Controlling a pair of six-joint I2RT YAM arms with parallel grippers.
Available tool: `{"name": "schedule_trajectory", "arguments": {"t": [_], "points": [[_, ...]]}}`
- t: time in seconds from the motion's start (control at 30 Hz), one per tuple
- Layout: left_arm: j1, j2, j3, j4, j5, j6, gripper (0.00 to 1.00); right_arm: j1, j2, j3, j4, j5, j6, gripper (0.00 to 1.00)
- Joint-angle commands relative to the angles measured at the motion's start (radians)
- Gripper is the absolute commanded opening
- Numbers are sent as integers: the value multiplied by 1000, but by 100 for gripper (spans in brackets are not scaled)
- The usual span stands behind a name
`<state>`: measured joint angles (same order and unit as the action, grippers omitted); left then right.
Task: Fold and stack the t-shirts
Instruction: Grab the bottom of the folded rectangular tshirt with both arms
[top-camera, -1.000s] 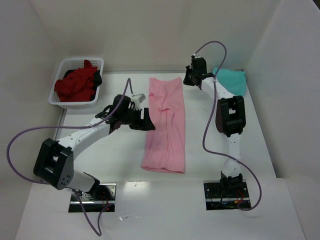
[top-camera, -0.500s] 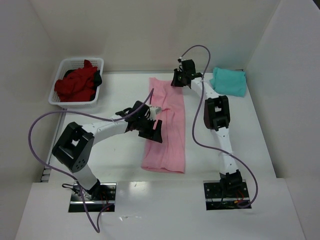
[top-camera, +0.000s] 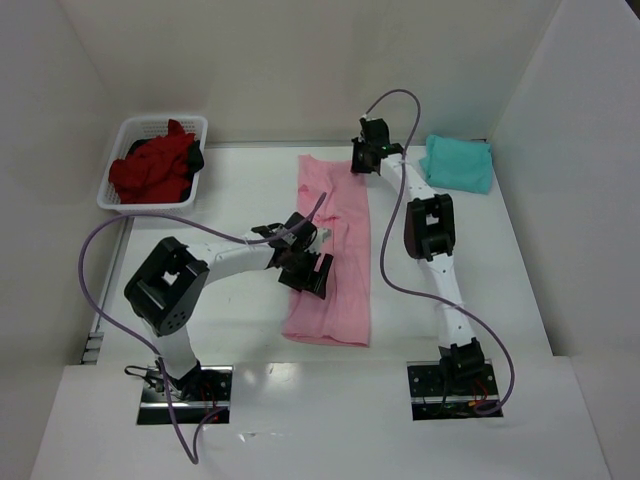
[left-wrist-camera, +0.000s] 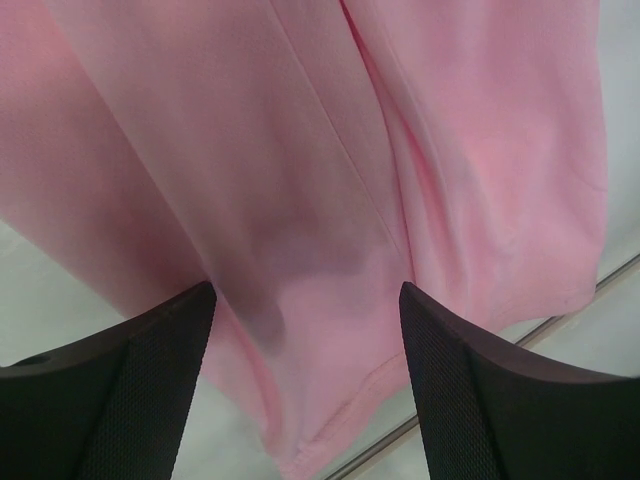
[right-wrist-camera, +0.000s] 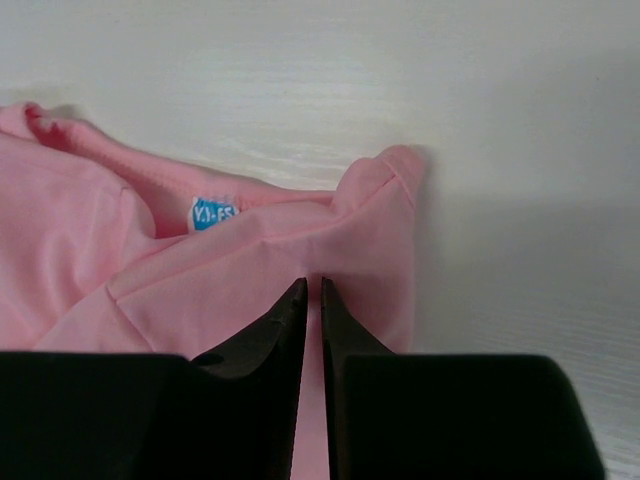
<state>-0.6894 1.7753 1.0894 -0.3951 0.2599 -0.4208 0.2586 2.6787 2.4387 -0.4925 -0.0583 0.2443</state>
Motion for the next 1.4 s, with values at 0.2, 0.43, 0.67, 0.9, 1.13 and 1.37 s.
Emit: {"name": "schedule_trajectory", "arguments": {"t": [0.2,0.43,0.67,0.9,1.13,1.37], "points": [[-35,15,-11,-74,-65,-84,82,-10,90,201,-44,43,-7,16],[-58,-121,-20,-96,-135,-145,88,-10,3,240,-78,-53,22,31],[-58,-326,29,-139,-182,-217,99,-10,-435,-131,-60,-84,53,92],[-49,-559,-159,-135,-182,-416,100,-10,-1025,-928,13,-63,140,100],[-48,-694,-283,-159,-232,-561,100,82,-1422,-1433,-72,-63,356,100],[-48,-586,-274,-149,-205,-563,100,312,-1668,-1704,-164,-49,673,100]]}}
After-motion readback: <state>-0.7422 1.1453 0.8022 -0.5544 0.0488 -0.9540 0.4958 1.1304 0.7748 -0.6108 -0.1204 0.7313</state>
